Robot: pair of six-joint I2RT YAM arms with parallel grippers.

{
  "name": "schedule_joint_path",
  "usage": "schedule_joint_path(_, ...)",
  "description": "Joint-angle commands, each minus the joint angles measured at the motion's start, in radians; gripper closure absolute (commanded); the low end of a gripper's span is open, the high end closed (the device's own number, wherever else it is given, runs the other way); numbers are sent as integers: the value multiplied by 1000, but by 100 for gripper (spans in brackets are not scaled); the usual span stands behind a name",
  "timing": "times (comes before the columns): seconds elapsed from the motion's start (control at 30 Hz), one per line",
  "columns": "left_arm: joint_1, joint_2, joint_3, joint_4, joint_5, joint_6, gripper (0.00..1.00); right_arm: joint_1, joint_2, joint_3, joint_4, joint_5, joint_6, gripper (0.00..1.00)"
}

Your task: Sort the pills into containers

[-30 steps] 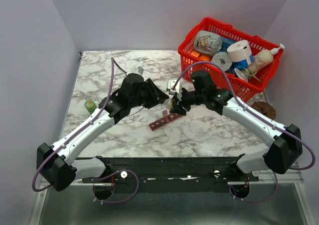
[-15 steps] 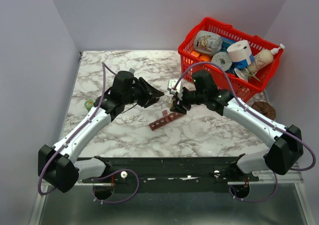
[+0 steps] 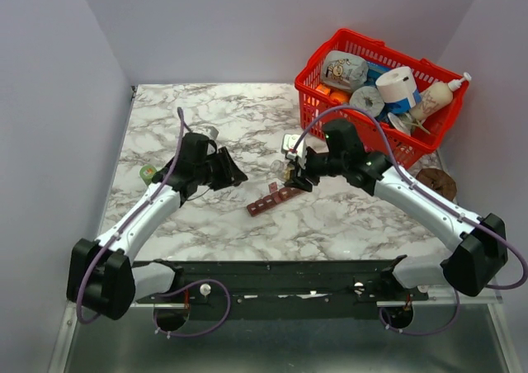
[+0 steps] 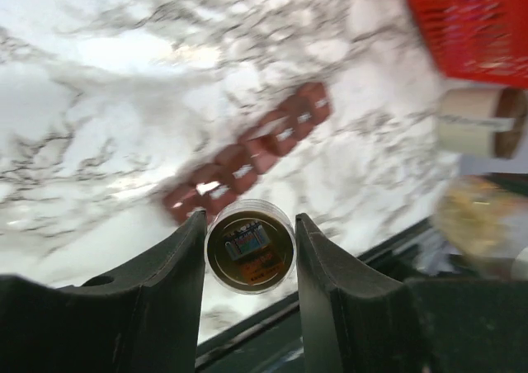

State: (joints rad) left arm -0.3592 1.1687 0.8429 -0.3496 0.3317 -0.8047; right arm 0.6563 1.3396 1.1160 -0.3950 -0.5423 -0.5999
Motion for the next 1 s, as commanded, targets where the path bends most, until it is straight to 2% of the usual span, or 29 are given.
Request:
schedule_joint_path(0.0,6,126,-44,-29,-92,254,69,-14,-22,-18,-21,-56,-11,87)
schedule_joint_path(0.13,5,251,-21,-14,-196,311,65,-23,-22,-19,-21,-68,-5,87)
schedule_joint_path(0.17,5,281,-10,-14,-271,331,64,-26,-20,-19,-21,-77,-3,87)
schedule_joint_path(0.33,2,456,59,-49,-385,410,64,-29,-8,-10,-21,-97,8,87)
schedule_joint_path(0.43,2,468,74,-51,-437,438,63,-30,-10,-12,-19,-104,9,87)
schedule_joint_path(0.5,-4,465,97,-66,-544,472,61,-32,-8,-15,-16,-111,11,87)
schedule_joint_path(0.53,-3,462,99,-54,-565,482,59,-32,-4,-15,-15,-114,11,87)
schedule_joint_path(0.57,-1,468,101,-46,-577,499,49,-32,0,-12,-16,-122,17,87)
schedule_joint_path(0.63,5,515,134,-72,-556,499,45,-32,6,-8,-16,-128,20,87)
schedule_joint_path(0.8,6,556,160,-101,-528,483,13,-34,-8,-18,-16,-128,17,87)
schedule_joint_path(0.87,6,514,157,-100,-549,481,6,-34,-10,-24,-16,-139,15,87)
schedule_joint_path(0.97,8,427,148,-97,-559,480,6,-32,-14,-31,-27,-178,-1,87)
